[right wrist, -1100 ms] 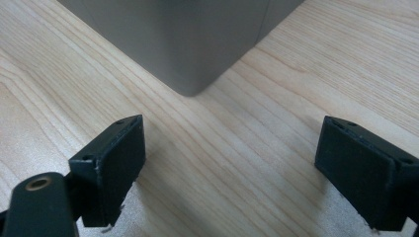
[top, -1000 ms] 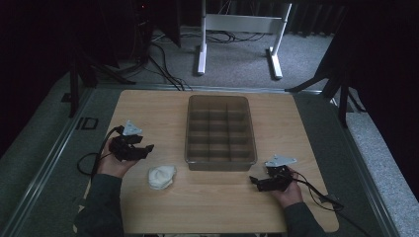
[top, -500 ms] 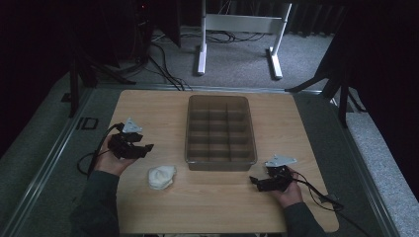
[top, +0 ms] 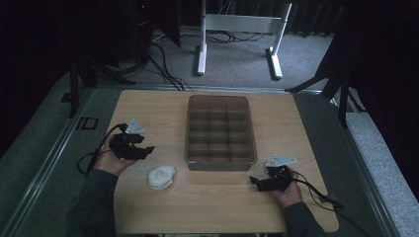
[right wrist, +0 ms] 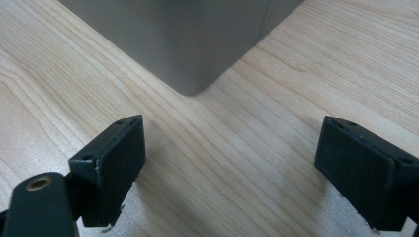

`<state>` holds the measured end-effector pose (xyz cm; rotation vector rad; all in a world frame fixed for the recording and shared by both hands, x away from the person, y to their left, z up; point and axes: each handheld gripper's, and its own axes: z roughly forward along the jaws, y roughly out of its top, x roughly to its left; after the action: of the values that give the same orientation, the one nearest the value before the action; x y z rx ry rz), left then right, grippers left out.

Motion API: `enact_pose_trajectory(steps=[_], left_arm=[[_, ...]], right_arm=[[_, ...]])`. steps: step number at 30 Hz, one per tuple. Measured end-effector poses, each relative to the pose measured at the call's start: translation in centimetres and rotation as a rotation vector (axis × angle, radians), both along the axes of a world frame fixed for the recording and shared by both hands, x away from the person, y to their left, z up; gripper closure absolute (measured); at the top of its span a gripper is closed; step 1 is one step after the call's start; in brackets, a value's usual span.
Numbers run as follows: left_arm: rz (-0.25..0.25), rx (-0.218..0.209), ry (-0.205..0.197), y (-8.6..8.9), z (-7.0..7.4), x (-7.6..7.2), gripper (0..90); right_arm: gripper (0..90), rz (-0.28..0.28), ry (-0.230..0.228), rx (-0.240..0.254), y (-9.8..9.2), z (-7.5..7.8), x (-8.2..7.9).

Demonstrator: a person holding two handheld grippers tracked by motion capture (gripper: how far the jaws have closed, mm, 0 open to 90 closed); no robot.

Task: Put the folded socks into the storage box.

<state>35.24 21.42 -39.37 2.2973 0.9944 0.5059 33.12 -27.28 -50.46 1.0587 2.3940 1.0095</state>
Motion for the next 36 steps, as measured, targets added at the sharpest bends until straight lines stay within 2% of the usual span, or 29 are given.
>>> enact_pose_trajectory(steps=[15,21,28,36], left_arm=[[-0.094,0.076,0.053,-1.0,-0.4,-0.2,45.3],[-0.112,0.096,0.066,-1.3,-0.6,-0.3,45.3],[-0.156,0.139,0.086,-1.7,-0.6,-0.5,45.3],[-0.204,0.175,0.125,-2.2,-1.1,-0.8,44.9]], right_arm=[[11.6,-0.001,0.0,0.001,0.0,0.0,0.0],[11.6,0.001,-0.001,-0.001,0.0,0.0,0.0],[11.7,0.001,-0.001,-0.001,0.0,0.0,0.0],[11.6,0.001,-0.001,-0.001,0.0,0.0,0.0]])
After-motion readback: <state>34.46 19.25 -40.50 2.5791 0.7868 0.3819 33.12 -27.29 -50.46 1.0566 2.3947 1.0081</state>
